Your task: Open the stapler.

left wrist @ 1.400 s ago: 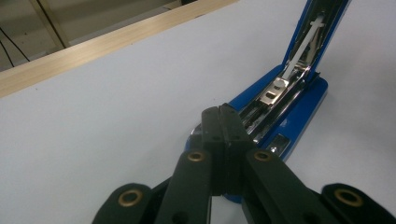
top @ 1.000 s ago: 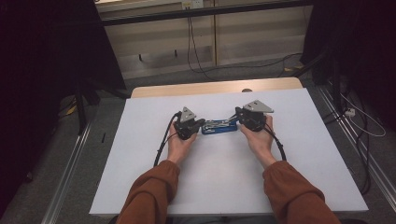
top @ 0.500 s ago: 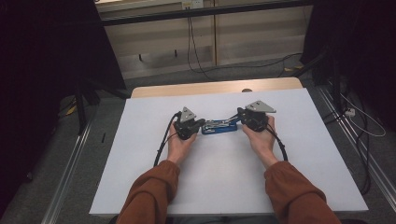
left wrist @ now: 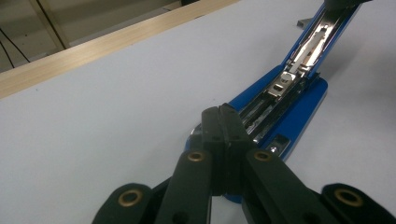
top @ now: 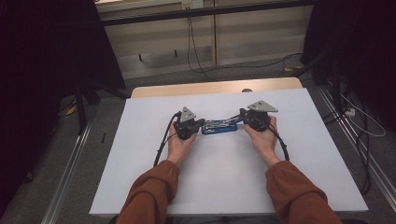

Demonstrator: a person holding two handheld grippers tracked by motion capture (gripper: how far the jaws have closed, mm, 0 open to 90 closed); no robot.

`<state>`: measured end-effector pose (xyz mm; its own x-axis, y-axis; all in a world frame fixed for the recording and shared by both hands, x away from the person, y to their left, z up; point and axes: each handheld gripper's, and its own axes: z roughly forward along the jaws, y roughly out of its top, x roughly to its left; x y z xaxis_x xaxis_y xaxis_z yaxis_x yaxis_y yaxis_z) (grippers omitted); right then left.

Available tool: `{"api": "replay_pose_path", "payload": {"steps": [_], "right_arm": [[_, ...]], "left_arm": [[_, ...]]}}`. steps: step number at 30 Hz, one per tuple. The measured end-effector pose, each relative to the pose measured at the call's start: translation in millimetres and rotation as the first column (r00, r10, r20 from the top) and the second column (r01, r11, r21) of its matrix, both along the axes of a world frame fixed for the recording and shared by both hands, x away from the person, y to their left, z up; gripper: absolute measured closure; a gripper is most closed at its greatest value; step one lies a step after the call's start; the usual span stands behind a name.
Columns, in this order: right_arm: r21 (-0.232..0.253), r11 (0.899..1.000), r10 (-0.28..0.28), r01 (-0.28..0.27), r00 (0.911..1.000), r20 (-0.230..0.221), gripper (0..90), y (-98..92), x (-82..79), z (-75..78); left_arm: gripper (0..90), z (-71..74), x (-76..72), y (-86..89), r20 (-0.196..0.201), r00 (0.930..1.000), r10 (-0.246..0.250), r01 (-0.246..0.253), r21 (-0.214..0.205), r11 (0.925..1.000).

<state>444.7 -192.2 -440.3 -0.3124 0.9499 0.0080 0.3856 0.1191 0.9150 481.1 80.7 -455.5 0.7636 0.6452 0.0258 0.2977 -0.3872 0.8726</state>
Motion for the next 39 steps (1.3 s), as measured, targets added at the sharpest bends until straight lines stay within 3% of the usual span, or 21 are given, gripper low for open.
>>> {"api": "replay_pose_path", "payload": {"steps": [16,28,33,39], "right_arm": [[-0.019,1.000,-0.023,0.023,0.9989,-0.040,90.0,-8.0,2.8,-11.2],[-0.028,0.999,-0.024,0.023,0.9989,-0.041,90.0,-7.0,3.0,-14.2],[-0.025,0.999,-0.026,0.025,0.9988,-0.041,90.0,-7.6,3.8,-14.9],[-0.026,0.999,-0.028,0.026,0.9985,-0.047,90.0,-8.8,4.5,-15.1]], "left_arm": [[90.0,-0.2,0.2,0.5,0.000,1.0000,-0.003,0.003,-0.001,1.0000],[90.0,0.1,-1.1,-0.4,0.007,1.0000,0.005,-0.005,0.010,0.9999],[90.0,-0.5,-0.9,-0.3,0.002,1.0000,0.006,-0.006,-0.004,1.0000],[90.0,4.8,-1.7,0.2,0.035,0.9994,-0.006,0.006,-0.009,0.9999]]}}
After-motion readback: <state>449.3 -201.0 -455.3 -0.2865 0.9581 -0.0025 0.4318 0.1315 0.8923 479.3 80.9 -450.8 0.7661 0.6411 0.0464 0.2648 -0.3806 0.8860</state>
